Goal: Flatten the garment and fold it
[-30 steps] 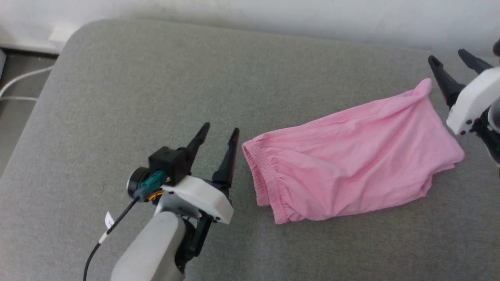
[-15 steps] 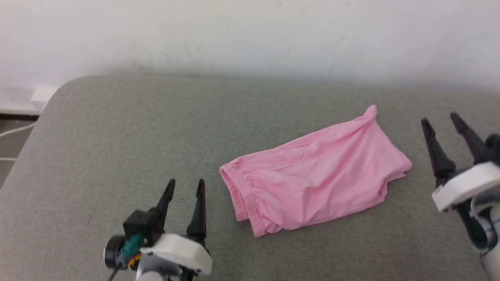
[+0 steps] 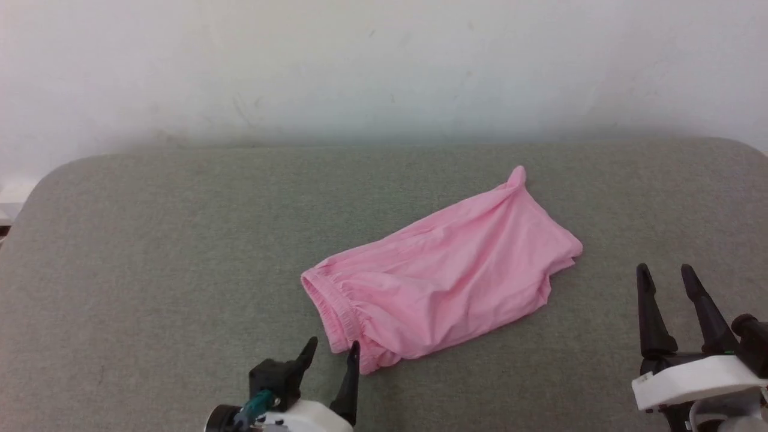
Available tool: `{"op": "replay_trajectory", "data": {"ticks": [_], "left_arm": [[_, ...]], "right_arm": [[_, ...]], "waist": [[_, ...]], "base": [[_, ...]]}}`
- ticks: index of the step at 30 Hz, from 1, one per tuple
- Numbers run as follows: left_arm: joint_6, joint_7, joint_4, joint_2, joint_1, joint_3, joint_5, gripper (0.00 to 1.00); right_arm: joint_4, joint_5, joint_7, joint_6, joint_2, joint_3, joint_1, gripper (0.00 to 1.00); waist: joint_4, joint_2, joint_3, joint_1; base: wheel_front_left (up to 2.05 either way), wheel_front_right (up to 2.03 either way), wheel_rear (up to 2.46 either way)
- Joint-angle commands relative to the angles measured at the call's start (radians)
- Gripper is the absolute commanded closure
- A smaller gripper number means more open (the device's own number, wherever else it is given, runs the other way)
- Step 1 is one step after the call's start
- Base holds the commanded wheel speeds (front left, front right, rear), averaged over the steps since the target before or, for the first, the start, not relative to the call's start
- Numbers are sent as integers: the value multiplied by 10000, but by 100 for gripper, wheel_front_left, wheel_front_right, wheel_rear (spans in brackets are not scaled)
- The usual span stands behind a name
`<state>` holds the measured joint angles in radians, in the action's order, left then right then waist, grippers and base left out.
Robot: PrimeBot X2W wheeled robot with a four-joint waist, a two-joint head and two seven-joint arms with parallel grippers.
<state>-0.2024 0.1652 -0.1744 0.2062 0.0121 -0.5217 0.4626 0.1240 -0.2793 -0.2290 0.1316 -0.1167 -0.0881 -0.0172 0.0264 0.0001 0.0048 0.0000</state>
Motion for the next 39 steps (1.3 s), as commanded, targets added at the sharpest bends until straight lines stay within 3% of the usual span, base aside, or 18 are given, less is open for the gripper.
{"op": "replay_trajectory", "data": {"ticks": [1, 12, 21, 22, 23, 30, 38, 39], "left_arm": [[-42, -347, 18, -55, 264, -62, -39, 0], [-1355, -2854, -637, -48, 1092, -25, -188, 0], [-1536, -4022, -1206, -7, 1143, -288, -92, 0], [-1500, -4167, -1241, -26, 1125, -330, -33, 57], [-1444, -4254, -1247, -44, 1111, -369, 20, 100], [-1308, -3331, -825, -119, 1190, -252, 14, 100], [-1011, -2427, 169, -148, 1445, -386, -197, 100], [-1011, -2427, 169, -148, 1445, -386, -197, 100]], "right_arm": [[-236, 119, 81, -9, 48, -43, -92, 0], [-986, 133, 502, -9, 253, -162, 12, 0], [-758, 43, 362, -9, 345, -149, 242, 0], [-738, 48, 359, -9, 330, -140, 293, 0], [-725, 51, 361, -9, 304, -119, 343, 0], [-763, -19, 1098, -9, -326, 273, 697, 0], [189, -622, 4717, -9, -1220, 823, 2046, 0], [189, -622, 4717, -9, -1220, 823, 2046, 0]], "waist": [[-248, -1, 207, 0], [-948, -1, 1171, 0], [-1055, -1, 1569, 0], [-1036, -1, 1574, 0], [-1007, -1, 1567, 0], [-470, -1, 1304, 0], [354, -1, 1417, 0], [354, -1, 1417, 0]], "base": [[0, 0, 0], [0, 0, 0], [0, 0, 0], [0, 0, 0], [0, 0, 0], [0, 0, 0], [0, 0, 0], [0, 0, 0]]}}
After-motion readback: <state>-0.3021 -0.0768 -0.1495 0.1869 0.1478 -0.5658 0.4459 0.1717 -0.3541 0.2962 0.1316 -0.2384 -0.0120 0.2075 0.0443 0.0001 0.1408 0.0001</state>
